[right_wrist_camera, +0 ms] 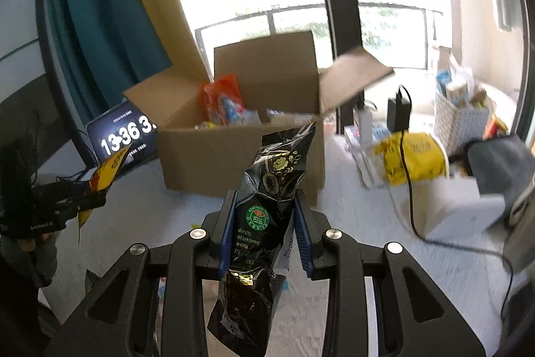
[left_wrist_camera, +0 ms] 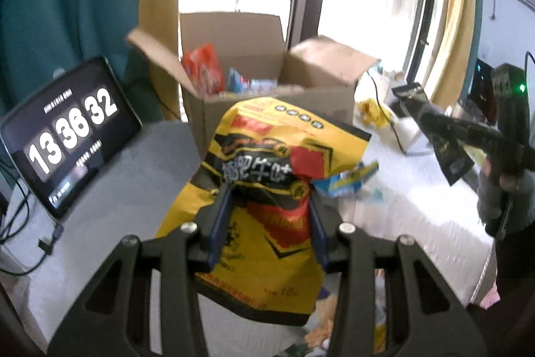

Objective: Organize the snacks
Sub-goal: 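Lift both held bags and carry them over the box, then open both tools to release the two bags into the box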

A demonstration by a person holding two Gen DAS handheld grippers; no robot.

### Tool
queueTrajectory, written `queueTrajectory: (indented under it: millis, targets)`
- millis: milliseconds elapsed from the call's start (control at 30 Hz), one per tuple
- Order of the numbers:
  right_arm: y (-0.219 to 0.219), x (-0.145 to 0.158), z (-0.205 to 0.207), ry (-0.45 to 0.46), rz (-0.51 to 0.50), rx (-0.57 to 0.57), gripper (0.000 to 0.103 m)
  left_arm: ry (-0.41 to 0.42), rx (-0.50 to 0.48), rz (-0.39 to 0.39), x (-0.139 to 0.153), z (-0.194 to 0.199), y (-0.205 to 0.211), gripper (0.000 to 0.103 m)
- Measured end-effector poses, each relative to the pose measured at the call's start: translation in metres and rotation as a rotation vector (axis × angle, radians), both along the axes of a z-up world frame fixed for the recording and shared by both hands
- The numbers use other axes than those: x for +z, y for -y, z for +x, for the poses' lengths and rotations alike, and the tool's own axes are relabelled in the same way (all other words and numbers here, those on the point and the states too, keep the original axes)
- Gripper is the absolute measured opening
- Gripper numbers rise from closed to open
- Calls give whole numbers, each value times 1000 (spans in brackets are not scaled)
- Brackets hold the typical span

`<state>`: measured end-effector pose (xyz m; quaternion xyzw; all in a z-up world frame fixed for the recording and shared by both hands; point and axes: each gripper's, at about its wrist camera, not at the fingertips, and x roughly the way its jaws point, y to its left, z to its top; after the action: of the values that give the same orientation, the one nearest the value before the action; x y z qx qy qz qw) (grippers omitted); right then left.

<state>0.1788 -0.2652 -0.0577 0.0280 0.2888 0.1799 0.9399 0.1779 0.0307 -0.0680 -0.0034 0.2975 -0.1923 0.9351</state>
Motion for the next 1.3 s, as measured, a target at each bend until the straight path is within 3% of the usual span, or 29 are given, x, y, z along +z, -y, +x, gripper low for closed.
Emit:
queueTrajectory:
  millis: [567, 1033, 1300]
  targets:
    - [-16, 53, 53, 148, -42, 69, 34, 125, 92, -30, 54, 48, 24, 43]
    - [-21, 73, 109, 209, -28, 76, 34, 198, 121, 0, 75, 105, 54, 44]
    - [-16, 77, 147, 229, -22, 51, 34, 184, 131, -29, 74, 143, 64, 44]
